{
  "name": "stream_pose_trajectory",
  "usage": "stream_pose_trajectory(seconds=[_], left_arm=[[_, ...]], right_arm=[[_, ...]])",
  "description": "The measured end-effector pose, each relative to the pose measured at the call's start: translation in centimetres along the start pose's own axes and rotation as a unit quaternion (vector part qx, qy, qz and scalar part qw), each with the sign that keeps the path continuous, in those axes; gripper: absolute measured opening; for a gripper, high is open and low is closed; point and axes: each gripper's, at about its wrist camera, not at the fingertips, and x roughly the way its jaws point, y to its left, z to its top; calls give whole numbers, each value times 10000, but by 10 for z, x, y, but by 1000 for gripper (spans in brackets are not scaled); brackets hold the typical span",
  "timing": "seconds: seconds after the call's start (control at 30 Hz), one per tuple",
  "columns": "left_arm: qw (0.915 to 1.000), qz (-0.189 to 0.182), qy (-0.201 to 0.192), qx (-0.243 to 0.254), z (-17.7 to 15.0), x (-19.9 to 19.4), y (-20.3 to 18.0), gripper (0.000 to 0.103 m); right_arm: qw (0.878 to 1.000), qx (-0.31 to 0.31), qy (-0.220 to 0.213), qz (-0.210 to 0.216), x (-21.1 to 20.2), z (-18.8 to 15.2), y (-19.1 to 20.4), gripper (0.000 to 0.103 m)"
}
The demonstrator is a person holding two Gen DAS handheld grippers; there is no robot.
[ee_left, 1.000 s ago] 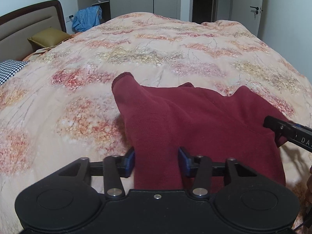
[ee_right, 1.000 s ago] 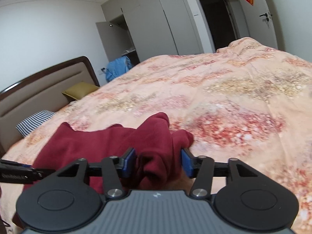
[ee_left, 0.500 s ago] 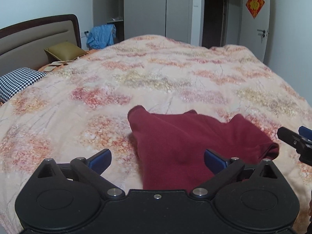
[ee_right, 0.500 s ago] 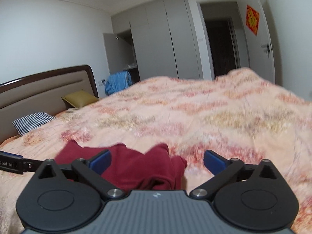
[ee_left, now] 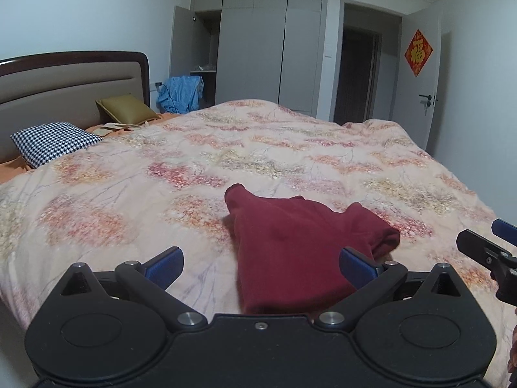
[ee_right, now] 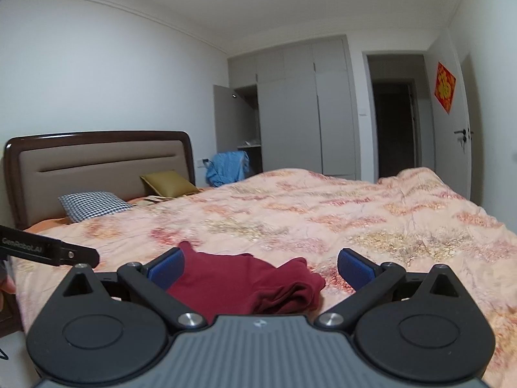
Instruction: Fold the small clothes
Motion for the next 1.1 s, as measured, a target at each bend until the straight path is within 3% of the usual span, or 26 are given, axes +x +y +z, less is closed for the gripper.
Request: stream_pose_trajectory(seconds=[0.23, 0.47, 0.7, 1.1], left_arm=[[9997, 177, -161, -36, -51, -55, 12, 102], [9995, 211, -177, -176, -95, -84, 22, 102], [9995, 229, -88, -178, -120, -90, 22, 102], [9994, 335, 10, -94, -125, -80, 21, 102]], right_arm=[[9998, -36, -208, 17, -71, -24, 18, 103], [9995, -77, -204, -210, -118, -57, 31, 103], [9992, -83, -54, -398, -129, -81, 37, 103], [9987, 42, 108, -490, -122, -88, 30, 103]])
